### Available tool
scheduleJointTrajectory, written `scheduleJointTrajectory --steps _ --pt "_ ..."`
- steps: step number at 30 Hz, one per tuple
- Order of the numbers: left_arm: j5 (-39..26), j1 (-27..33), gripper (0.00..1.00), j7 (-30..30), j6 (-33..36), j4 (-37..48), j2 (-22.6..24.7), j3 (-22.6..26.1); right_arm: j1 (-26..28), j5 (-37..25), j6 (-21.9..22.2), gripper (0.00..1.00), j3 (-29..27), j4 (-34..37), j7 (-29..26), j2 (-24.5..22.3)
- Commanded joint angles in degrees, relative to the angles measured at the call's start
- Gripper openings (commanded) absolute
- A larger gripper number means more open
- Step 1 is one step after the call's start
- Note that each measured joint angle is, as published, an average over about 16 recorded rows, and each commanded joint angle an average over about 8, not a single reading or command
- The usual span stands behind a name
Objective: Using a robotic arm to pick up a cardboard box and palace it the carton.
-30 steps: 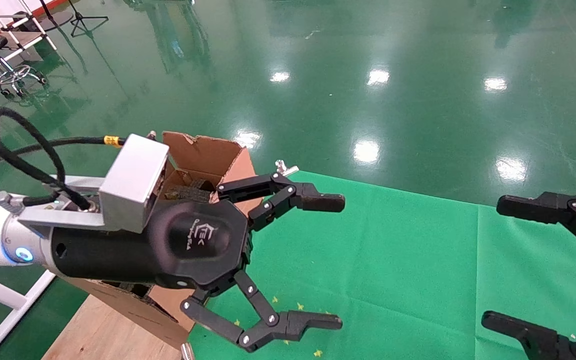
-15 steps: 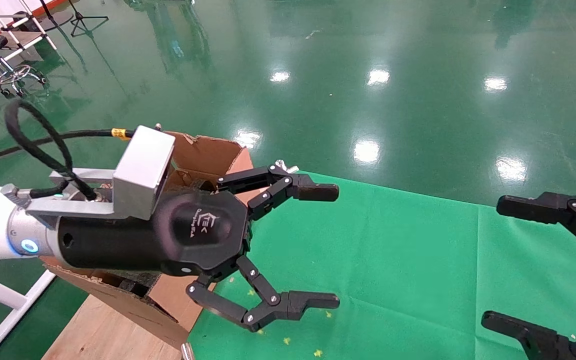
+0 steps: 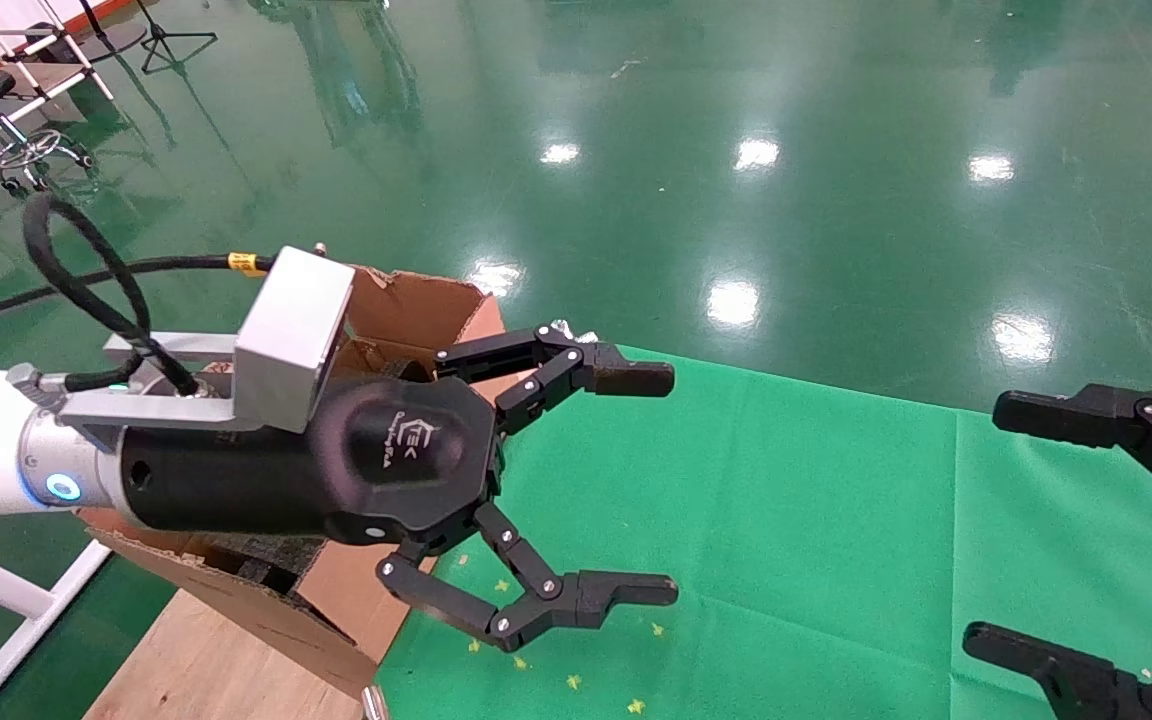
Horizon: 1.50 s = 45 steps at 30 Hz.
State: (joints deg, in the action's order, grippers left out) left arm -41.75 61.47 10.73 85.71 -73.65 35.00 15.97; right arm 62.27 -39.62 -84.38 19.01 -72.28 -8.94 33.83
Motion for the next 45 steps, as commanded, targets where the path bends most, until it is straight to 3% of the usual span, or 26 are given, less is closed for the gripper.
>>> scheduleJointTrajectory --steps 1,45 --pt "-0.1 0.0 1.00 0.0 0.0 0.0 0.0 0.0 0.0 0.0 0.0 1.00 0.0 0.0 0.0 0.0" --pt "-0.2 0.2 1.00 0.0 -0.1 0.2 0.0 0.1 0.0 0.0 0.0 1.00 0.0 0.0 0.0 0.0"
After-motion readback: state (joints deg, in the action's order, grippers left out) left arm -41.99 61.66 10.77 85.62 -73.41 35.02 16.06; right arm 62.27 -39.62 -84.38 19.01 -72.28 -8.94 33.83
